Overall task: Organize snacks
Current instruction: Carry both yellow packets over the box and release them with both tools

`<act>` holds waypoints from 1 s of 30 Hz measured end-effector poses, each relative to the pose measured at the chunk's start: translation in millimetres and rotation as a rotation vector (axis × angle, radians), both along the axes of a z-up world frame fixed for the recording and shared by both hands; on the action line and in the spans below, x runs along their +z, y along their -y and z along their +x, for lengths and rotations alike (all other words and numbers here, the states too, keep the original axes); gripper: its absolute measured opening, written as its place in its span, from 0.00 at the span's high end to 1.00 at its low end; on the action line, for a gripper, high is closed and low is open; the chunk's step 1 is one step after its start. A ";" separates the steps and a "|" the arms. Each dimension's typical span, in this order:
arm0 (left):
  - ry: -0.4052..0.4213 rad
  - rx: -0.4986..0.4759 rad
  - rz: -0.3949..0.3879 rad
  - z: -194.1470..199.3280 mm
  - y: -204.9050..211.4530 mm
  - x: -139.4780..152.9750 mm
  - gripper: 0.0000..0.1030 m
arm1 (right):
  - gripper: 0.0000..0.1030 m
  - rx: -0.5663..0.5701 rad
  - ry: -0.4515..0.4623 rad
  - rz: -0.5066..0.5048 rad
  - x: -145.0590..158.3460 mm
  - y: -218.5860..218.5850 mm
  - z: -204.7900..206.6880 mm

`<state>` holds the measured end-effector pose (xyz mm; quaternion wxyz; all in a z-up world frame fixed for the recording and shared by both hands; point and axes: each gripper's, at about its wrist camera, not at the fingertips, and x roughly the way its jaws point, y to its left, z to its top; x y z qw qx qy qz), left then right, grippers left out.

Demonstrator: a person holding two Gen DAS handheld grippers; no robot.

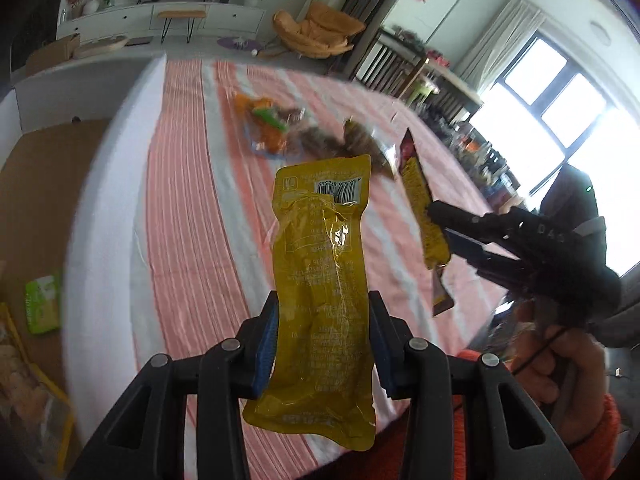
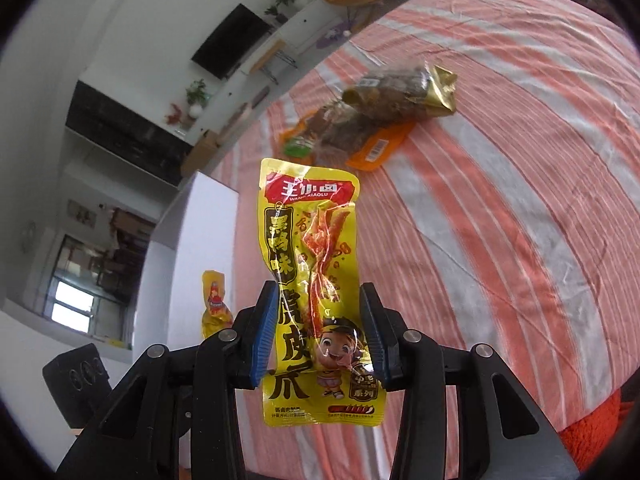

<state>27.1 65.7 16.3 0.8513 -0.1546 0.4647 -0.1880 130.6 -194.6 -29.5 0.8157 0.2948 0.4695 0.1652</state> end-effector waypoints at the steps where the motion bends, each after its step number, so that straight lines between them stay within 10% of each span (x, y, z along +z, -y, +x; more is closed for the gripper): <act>1: 0.020 0.012 -0.014 -3.9 -9.5 12.3 0.61 | 0.59 0.017 0.023 0.008 11.9 -6.5 -1.0; 8: 0.100 0.226 0.062 -38.4 -118.5 66.6 0.60 | 0.58 0.213 0.181 0.062 97.6 -94.2 -10.4; 14: -0.003 0.473 0.234 -69.5 -207.0 38.5 0.56 | 0.56 0.489 0.255 0.044 131.6 -225.6 -20.6; 19: -0.108 0.556 0.284 -80.8 -225.9 -1.1 0.23 | 0.32 0.561 0.266 -0.117 94.5 -297.5 -14.6; 30: 0.135 0.438 0.149 -49.2 -143.7 48.2 0.10 | 0.27 0.125 0.194 -0.500 -1.7 -133.9 -0.7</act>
